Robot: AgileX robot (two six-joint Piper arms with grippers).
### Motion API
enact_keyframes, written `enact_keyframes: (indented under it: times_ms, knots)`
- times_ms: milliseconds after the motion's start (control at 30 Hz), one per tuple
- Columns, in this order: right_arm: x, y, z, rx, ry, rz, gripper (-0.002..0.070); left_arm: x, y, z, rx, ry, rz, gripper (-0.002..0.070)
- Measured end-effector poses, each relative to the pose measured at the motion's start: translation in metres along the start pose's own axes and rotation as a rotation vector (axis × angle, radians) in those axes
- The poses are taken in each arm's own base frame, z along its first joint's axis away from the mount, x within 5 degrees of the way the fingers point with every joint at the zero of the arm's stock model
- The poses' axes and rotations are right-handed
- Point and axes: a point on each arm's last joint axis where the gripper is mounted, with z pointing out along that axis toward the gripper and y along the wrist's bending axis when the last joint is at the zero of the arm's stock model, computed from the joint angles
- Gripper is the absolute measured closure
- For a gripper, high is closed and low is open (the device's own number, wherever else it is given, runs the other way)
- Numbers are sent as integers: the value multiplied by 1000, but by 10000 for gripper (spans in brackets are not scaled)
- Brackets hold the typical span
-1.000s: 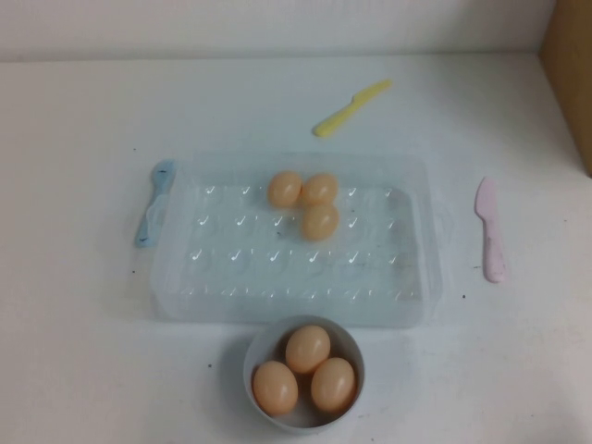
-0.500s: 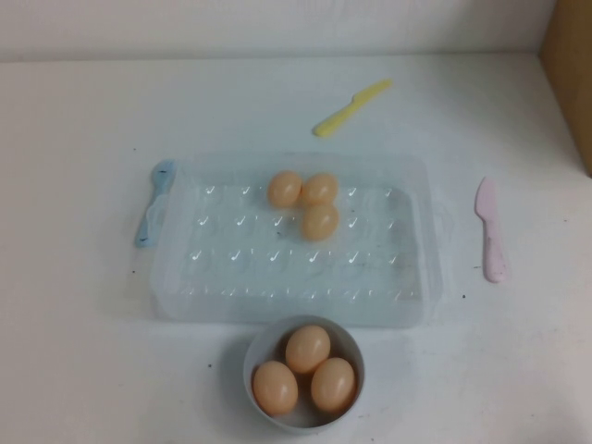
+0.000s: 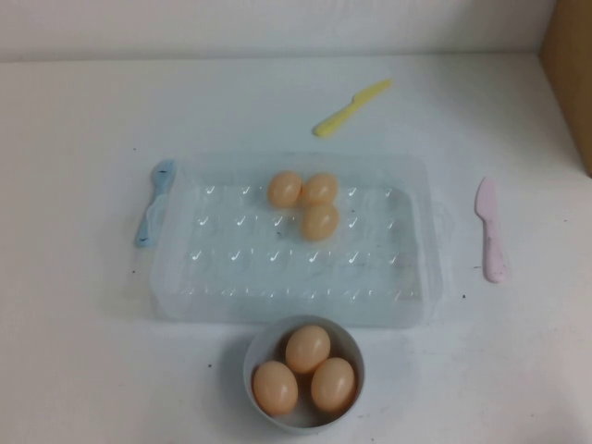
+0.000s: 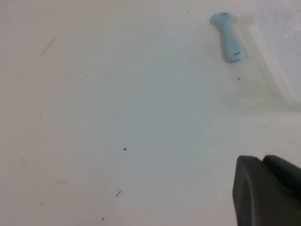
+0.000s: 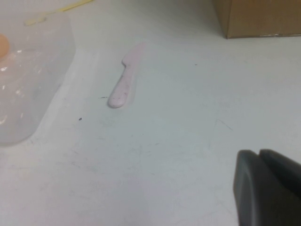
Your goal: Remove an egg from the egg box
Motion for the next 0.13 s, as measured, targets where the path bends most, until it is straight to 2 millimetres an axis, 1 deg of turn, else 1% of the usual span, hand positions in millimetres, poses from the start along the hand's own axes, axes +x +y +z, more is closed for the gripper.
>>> enact_keyframes:
  times_ms: [133]
  knots:
    - [0, 0, 0, 0, 0, 0, 694, 0, 0, 0, 0, 0, 1, 678]
